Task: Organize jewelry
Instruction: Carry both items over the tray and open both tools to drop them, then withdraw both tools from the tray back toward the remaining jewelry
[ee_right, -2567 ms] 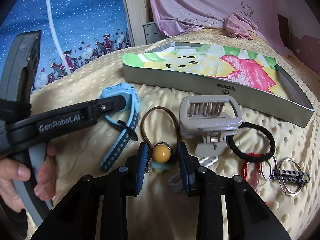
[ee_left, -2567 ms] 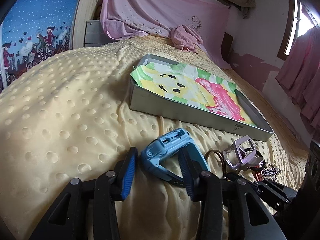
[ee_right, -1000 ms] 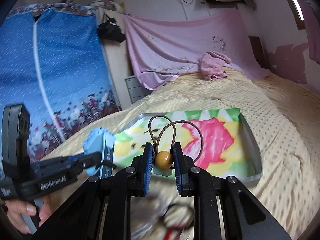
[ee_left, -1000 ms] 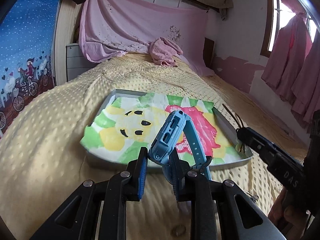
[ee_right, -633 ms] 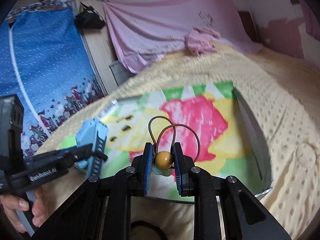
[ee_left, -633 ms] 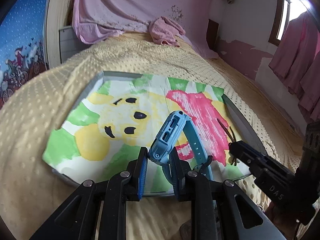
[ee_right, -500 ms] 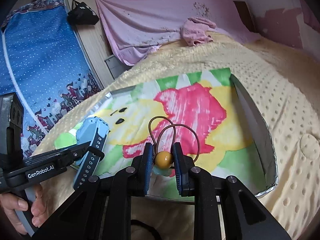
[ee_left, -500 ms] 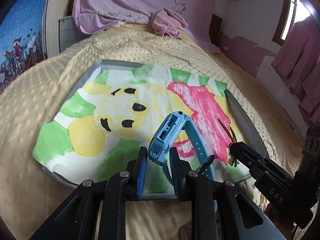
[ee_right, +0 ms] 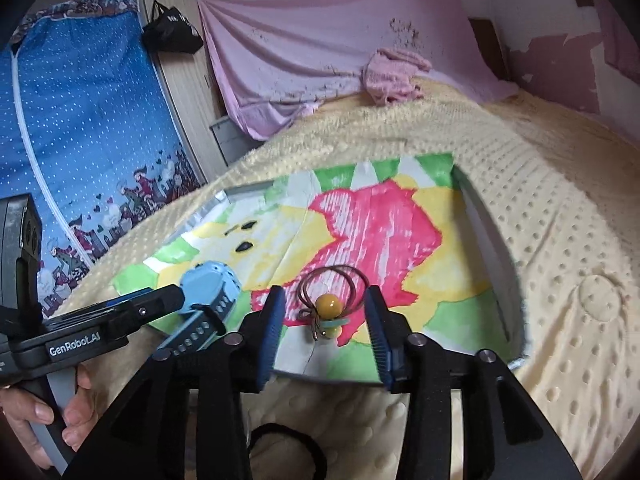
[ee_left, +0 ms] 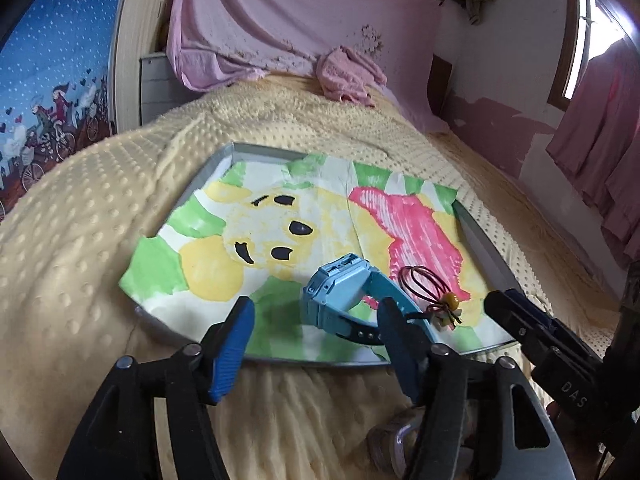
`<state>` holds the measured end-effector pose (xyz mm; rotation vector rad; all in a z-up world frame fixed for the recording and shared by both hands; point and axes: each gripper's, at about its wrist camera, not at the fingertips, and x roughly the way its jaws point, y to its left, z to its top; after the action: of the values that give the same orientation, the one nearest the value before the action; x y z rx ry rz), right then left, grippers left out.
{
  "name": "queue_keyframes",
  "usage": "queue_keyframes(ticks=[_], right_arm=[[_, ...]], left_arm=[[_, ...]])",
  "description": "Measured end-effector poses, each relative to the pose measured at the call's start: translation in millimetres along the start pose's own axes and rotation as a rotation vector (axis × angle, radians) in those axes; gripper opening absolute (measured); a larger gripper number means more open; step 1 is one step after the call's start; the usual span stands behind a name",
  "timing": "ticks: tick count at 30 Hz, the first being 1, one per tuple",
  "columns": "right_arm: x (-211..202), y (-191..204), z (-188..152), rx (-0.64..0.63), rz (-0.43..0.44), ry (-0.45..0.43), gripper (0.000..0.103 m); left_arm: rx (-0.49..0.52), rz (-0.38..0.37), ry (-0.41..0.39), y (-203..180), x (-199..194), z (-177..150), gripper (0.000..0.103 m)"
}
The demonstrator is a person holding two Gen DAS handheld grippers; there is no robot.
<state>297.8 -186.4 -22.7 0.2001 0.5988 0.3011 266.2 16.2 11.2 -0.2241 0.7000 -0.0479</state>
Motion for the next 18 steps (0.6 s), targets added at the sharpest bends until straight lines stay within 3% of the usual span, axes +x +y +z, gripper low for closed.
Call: queue_keyframes(ticks=[8,13,18], right_arm=[[-70,5,-14,-0.066,-0.035,-0.148,0.075],[-115,7,-27,-0.097,-0.051,-0.219,0.093],[-151,12,-41,-0.119,-0.056,-0.263,0.097]], left_arm=[[-0.002,0.003,-0.150,-3,-50,-29,0.098],[-0.005,-0.020,-0.250,-1,-84,-57,0.103],[-0.012,-0.030,-0.317,4,-111,-79,0.103]])
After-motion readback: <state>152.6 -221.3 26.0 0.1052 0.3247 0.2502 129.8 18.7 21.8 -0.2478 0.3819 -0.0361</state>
